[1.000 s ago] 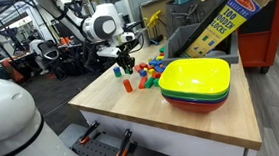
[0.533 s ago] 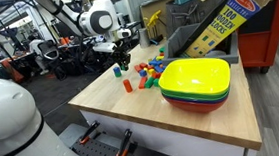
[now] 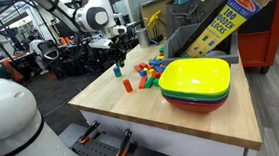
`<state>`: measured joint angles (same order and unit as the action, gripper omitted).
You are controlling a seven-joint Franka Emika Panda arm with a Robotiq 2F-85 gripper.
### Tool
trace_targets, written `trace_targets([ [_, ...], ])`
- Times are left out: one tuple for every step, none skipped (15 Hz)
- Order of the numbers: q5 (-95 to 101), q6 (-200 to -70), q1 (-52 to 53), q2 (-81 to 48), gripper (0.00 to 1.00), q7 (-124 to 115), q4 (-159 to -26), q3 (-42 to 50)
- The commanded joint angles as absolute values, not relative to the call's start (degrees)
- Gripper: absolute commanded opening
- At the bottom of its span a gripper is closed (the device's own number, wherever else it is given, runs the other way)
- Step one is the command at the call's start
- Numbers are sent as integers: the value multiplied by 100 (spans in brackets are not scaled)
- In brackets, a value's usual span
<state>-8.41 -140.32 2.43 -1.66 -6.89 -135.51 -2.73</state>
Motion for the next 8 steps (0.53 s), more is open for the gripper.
trace_targets([
  [-939,-13958,285,-169,8,-529,-13456,-305],
  [-940,-13953,302,-159,8,-534,-13454,-314],
  [-951,-13944,319,-145,8,-528,-13448,-332],
  [-933,-13937,338,-136,8,-541,-13440,-353],
  [-917,-13945,354,-139,8,-548,-13431,-374],
  [-900,-13942,376,-140,8,-557,-13411,-392],
  [-893,-13939,395,-144,8,-559,-13389,-413],
  [-879,-13930,412,-139,8,-563,-13363,-437],
])
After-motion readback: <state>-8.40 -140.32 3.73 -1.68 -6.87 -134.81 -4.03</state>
